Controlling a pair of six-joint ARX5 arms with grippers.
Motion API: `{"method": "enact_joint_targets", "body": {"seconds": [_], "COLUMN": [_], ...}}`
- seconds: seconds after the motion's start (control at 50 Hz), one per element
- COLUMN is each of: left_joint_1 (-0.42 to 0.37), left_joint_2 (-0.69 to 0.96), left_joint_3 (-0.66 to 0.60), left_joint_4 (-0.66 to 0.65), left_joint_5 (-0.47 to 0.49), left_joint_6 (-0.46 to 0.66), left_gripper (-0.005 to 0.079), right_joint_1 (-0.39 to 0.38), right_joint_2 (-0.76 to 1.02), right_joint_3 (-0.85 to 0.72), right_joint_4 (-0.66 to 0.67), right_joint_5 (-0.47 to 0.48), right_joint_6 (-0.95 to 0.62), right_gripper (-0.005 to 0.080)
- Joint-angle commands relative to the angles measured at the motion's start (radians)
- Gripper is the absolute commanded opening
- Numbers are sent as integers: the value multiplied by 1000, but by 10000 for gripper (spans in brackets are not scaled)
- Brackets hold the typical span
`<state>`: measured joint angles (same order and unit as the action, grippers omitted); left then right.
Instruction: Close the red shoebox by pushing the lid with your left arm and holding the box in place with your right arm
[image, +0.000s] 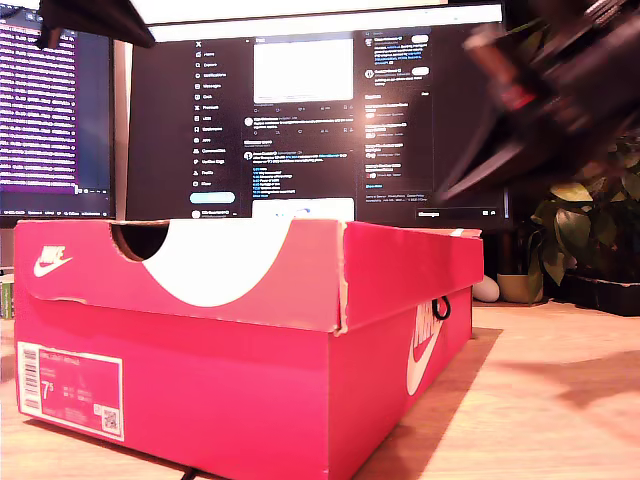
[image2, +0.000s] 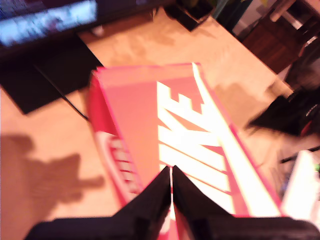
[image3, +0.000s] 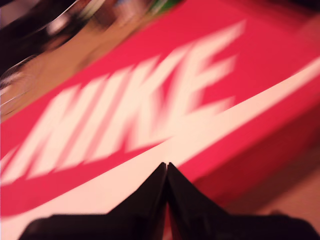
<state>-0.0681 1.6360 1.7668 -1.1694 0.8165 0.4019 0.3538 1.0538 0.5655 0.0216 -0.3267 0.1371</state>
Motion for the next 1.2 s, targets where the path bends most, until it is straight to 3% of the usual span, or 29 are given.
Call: {"method": "enact_joint_targets", "body": {"seconds": [0.0,0.26,0.44,0.7,0.84,1.18], "left_joint_1": [30,138,146,131,131,132], "left_joint_2": [-27,-40,-54,-104,-204,-433], "left_joint_3": [-11,-11,-11,-30,-111,-478], "left_joint_4": [19,87,165,213,314,553], "left_joint_5": [6,-17,-175,-313,-343,-381], "left_joint_6": [18,-5,-123,-172,-246,-257], "left_gripper": [-19,-19,-19,-19,-19,-19], "right_joint_1": [-24,-119,-134,-134,-134,-135], "right_joint_2": [-28,-159,-190,-192,-198,-202], "right_joint_3": [-11,-11,-11,-11,-11,-11], "right_joint_4": [-6,-13,-46,-58,-57,-55], "right_joint_5": [32,140,154,187,193,242], "right_joint_6": [-37,-48,-58,-62,-64,-88], "right_gripper": [-12,-12,-12,-12,-12,-12]}}
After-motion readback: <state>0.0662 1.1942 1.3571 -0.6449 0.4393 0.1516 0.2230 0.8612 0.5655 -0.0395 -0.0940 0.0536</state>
